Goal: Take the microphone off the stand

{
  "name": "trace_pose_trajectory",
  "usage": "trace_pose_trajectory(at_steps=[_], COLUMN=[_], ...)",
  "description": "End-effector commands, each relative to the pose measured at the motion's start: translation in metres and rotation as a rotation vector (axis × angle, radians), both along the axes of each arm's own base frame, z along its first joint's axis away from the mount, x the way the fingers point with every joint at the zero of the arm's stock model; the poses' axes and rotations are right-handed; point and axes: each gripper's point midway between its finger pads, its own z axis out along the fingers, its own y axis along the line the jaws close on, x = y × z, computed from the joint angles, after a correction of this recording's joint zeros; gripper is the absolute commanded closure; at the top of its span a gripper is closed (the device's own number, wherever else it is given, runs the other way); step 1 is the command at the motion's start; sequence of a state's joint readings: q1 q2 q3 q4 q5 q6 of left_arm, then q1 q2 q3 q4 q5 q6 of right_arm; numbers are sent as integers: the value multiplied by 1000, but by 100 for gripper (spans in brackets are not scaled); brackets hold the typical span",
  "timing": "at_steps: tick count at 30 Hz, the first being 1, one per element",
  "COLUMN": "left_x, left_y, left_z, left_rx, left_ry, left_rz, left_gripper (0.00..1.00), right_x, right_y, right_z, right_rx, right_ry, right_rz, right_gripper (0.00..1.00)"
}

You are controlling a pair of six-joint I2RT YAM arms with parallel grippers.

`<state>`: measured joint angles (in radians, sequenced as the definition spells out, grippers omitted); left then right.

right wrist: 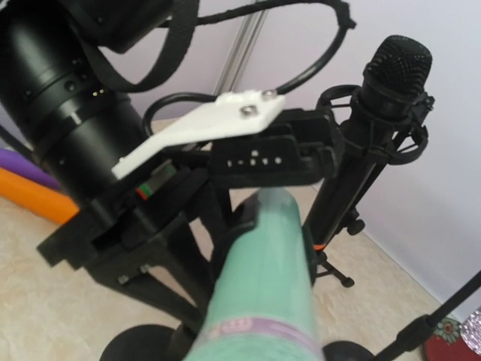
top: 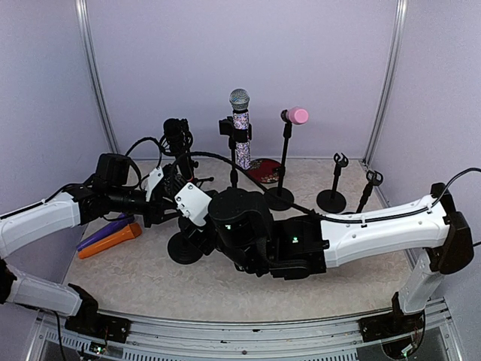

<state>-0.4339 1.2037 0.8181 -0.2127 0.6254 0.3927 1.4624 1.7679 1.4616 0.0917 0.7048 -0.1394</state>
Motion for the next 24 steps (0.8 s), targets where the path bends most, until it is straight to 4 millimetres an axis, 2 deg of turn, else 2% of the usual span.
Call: trace_pose_trajectory(at_steps=[1,8,10,12,15,16,18,19,22,24], left_x=[60,50,45,38,28,25,19,16,6,-2], left_y=[77,64,58,53,47,46,49,50,62,68], left_z=[-49,-36,-29,-23,-17,-16,-13,-8,10,33], left_rx=[203,134,112,88,69,72,87,90,98,102], left_ry=[49,72,77,92,119,132,159,155,114,56], left_rz=[445,361,318,271,217,203,198,188,173,154], left_gripper=[100,100,95,85,62,46,7,2,1,1], right_x=[-84,-89,-88,-87,-87,-87,-86,-84,-80,-76], right_y=[-23,-46,-53,-59,-66,-67,-68,-67,-60,-52], right_z=[105,114,113,112,113,112,106,103,93,83], right_rx=[255,266,264,264,261,258,244,231,195,176], right_ry=[36,89,105,123,146,150,156,156,180,219], right_rz=[199,194,188,174,172,171,161,151,144,159], right_gripper=[100,100,100,100,100,100,100,100,100,100])
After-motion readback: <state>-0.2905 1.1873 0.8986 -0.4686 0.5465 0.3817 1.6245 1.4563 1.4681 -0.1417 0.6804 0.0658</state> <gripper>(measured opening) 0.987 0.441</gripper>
